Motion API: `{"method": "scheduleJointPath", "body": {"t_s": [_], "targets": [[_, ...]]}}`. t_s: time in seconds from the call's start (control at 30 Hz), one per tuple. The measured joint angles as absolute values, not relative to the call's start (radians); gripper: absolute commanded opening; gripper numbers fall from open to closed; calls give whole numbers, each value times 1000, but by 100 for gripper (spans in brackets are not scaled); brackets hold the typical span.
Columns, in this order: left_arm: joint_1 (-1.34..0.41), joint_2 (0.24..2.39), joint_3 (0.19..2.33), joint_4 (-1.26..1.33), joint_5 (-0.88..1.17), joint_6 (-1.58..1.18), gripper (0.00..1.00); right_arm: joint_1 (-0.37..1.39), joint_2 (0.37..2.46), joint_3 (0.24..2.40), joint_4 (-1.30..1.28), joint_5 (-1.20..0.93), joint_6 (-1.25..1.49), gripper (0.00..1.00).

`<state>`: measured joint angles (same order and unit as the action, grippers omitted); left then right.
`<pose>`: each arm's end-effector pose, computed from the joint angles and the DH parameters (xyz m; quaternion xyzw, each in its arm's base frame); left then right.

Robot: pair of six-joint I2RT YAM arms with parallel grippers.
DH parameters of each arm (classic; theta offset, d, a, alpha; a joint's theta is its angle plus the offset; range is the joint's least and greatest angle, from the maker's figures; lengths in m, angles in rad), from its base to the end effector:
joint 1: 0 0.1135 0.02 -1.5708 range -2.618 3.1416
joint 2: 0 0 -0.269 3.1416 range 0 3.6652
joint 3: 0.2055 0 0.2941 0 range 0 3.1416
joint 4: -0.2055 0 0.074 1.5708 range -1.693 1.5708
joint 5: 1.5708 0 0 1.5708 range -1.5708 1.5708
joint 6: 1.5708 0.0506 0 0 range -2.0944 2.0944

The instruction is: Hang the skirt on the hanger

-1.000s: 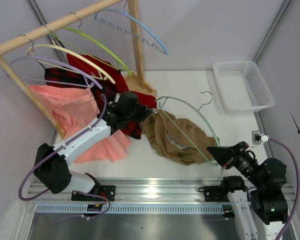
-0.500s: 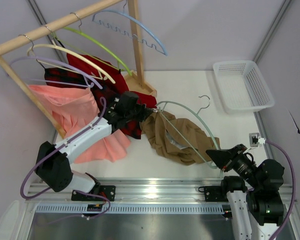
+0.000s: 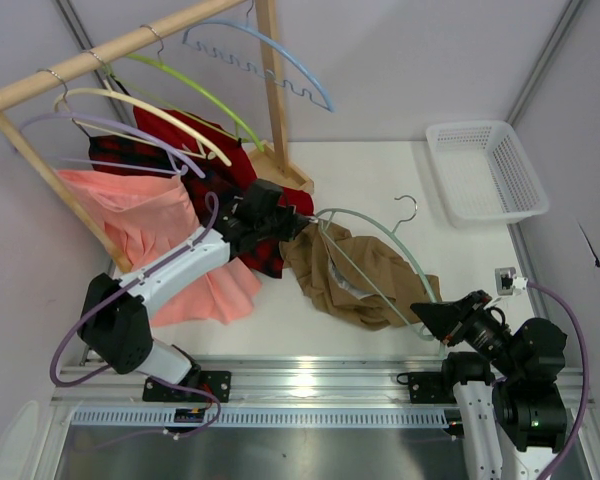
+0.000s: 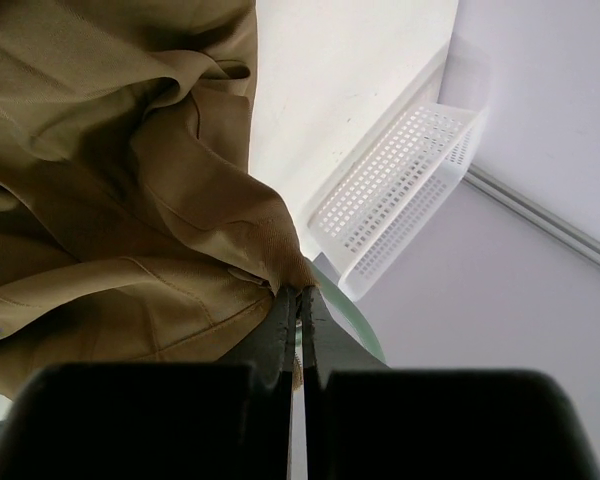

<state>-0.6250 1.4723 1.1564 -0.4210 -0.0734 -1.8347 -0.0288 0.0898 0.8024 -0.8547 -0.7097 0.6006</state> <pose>0.3087 -0.2182 0.2652 -0.5318 0.7432 -0.3702 0.1669 0.0429 0.0317 0.3554 0.0028 0.7441 0.4251 0.5153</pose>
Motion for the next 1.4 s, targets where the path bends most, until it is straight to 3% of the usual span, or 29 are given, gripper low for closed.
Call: {"method": "scheduleJointPath", "body": {"t_s": [1.4], "targets": [[-639, 1563, 1333, -572, -140, -1743, 0, -37, 139, 802, -775, -754, 606, 0]]}}
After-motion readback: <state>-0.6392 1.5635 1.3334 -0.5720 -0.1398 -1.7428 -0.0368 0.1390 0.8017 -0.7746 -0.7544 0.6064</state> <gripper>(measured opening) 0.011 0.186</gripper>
